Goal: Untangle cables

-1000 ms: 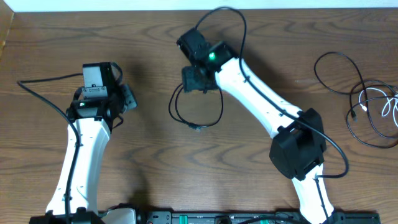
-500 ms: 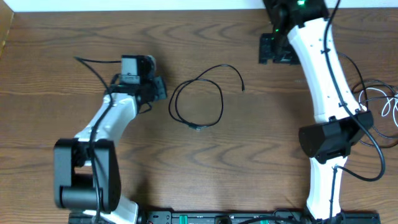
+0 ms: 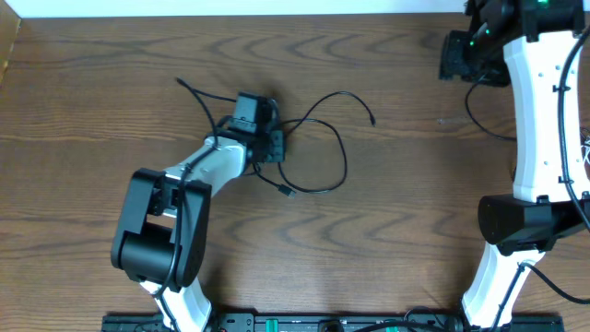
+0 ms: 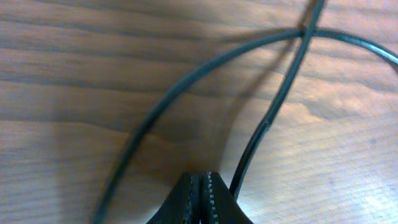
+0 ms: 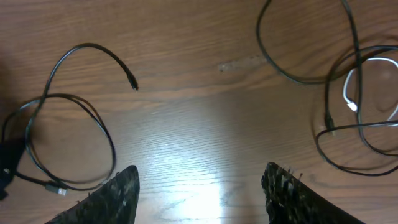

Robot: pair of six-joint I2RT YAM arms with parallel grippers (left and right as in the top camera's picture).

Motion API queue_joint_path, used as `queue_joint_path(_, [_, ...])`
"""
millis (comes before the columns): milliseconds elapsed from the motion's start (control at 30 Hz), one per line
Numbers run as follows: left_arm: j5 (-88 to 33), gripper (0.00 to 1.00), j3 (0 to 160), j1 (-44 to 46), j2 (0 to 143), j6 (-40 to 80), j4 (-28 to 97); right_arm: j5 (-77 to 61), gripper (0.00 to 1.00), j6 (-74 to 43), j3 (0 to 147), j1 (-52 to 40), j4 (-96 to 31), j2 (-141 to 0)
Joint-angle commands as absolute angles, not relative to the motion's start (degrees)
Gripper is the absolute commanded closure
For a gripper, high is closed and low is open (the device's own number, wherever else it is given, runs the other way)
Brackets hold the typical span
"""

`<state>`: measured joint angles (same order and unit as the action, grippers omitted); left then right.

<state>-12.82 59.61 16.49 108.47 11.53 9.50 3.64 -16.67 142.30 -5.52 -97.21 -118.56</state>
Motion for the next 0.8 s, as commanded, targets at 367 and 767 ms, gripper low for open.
queue_joint_path(367, [4.5, 0.91, 61.5, 16.1, 98.8, 10.5, 11.1, 0.4, 0.41, -14.5, 143.2, -3.8, -97.3, -117.3])
queue_joint_path(767, [4.9, 0.9, 61.3, 14.0, 107.2, 10.6, 7.2, -1.9, 0.42, -13.6, 143.2, -3.8, -97.3, -117.3])
